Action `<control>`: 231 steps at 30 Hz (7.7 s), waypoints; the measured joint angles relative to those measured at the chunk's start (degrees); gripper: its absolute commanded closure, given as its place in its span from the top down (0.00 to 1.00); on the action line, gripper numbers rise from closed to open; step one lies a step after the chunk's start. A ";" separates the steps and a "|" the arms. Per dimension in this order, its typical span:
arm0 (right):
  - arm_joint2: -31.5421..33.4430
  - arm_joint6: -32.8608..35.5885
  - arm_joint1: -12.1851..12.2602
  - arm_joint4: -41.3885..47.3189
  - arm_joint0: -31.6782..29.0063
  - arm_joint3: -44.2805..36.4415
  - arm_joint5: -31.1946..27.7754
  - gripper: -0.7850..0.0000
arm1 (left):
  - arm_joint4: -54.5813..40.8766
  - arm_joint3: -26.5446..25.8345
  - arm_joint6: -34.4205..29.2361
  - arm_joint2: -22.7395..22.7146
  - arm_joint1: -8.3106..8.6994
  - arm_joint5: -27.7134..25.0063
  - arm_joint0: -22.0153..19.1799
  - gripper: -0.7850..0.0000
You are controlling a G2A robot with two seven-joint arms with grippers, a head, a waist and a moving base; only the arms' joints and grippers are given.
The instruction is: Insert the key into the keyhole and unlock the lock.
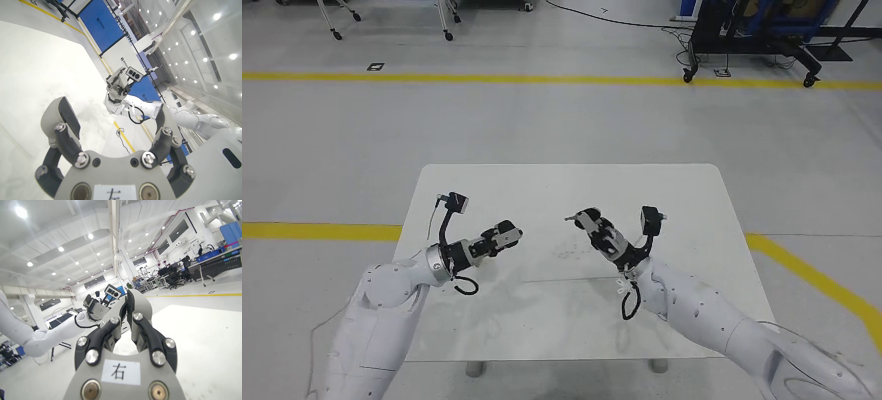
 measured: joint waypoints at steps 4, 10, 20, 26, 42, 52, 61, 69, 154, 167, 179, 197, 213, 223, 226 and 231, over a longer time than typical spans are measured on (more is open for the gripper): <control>1.14 5.26 -2.35 4.67 -1.12 1.15 -5.15 0.00 | 0.81 2.57 1.31 2.63 -0.35 -2.96 -3.12 0.83; 0.47 5.28 -5.12 6.66 -1.22 2.13 -5.10 0.00 | 3.46 6.27 3.62 4.78 -0.54 -5.67 -5.11 0.67; -0.41 7.95 -9.69 10.90 -0.19 5.89 -5.10 0.00 | 3.24 6.39 4.28 5.48 -0.20 -7.80 -4.87 0.49; -0.46 9.18 -11.45 10.60 -0.14 7.66 -5.10 0.00 | 4.40 6.30 4.69 6.02 0.03 -7.79 -4.68 0.44; 0.80 10.43 -13.00 9.97 -0.74 9.78 -5.10 0.00 | 9.44 6.01 9.11 7.36 0.40 -6.07 -4.70 0.00; 0.89 12.37 -12.95 9.23 -0.83 9.64 -5.11 1.00 | 10.14 5.83 10.42 7.59 0.70 -5.33 -4.57 0.00; 0.89 12.33 -12.95 9.23 -0.84 9.64 -5.11 1.00 | 4.82 6.64 7.52 5.73 1.37 -4.46 -4.81 0.00; 0.89 12.33 -12.95 9.23 -0.84 9.64 -5.10 1.00 | 1.75 7.64 3.64 5.67 1.60 -2.18 -5.43 0.00; 25.85 88.52 -0.12 46.11 -10.51 -8.11 9.22 0.00 | -3.07 13.35 -10.15 15.71 3.51 -3.30 -14.06 0.50; 31.48 86.80 1.57 45.53 -13.83 -10.27 7.36 0.00 | -4.25 13.92 -8.25 14.78 3.75 -3.48 -13.99 1.00; 31.48 86.80 1.57 45.53 -13.83 -10.28 7.36 0.00 | 17.08 -2.54 -1.88 2.55 7.35 -3.19 -5.42 1.00; 31.48 86.80 1.57 45.53 -13.83 -10.28 7.36 0.00 | 62.39 -16.86 1.65 -1.41 9.73 5.79 6.96 0.95; 31.48 86.80 1.57 45.53 -13.83 -10.28 7.36 0.00 | 65.33 -4.78 2.41 8.26 8.31 7.59 -1.97 0.45; 31.48 86.80 1.57 45.53 -13.83 -10.28 7.36 0.00 | 65.44 -4.19 0.60 9.03 8.17 10.29 -2.69 0.38; 31.48 86.80 1.57 45.53 -13.83 -10.28 7.36 0.00 | 64.44 -3.30 0.17 9.20 8.11 10.33 -2.91 0.27; 31.48 86.80 1.57 45.53 -13.83 -10.28 7.36 0.00 | 63.17 -2.23 -0.09 9.53 8.00 10.41 -3.71 0.09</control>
